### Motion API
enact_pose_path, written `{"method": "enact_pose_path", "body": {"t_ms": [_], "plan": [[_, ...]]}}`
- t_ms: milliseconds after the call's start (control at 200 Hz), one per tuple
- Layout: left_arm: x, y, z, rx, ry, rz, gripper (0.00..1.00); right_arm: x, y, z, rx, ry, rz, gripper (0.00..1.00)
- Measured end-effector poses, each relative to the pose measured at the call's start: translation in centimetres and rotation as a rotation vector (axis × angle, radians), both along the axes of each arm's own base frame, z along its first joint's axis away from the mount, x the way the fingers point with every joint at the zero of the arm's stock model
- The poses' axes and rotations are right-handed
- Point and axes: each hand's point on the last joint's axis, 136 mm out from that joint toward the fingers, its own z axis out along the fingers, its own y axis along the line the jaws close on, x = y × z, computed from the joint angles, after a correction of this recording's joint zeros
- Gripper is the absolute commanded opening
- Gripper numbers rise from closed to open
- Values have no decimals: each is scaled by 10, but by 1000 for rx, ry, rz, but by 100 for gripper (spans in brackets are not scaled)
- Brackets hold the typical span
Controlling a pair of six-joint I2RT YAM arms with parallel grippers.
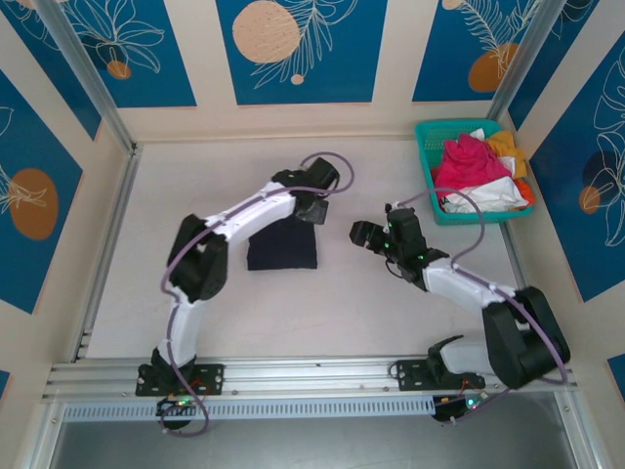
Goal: Fold and stack the t-shirts
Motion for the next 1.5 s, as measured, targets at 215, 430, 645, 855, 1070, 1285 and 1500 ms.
{"method": "enact_pose_path", "body": {"t_ms": [215,430,645,855,1070,1285,1500], "plan": [[-14,-8,-49,117,125,-30,61,-18,-18,5,-22,-35,-32,80],[-19,-1,-63,145,173,-34,42,-18,-17,-1,-42,-22,-11,79],[-30,31,-73,207,202,-102,41,-9,0,-5,-48,-1,38,79],[-26,113,-74,257,244,-59,42,1,21,-8,-47,10,88,79],[-8,205,-74,307,258,9,42,8,38,-9,-36,22,130,79],[0,275,-74,342,284,57,47,16,46,-2,-26,15,151,79],[5,332,-73,338,273,148,49,27,57,14,-20,-8,181,79]]}}
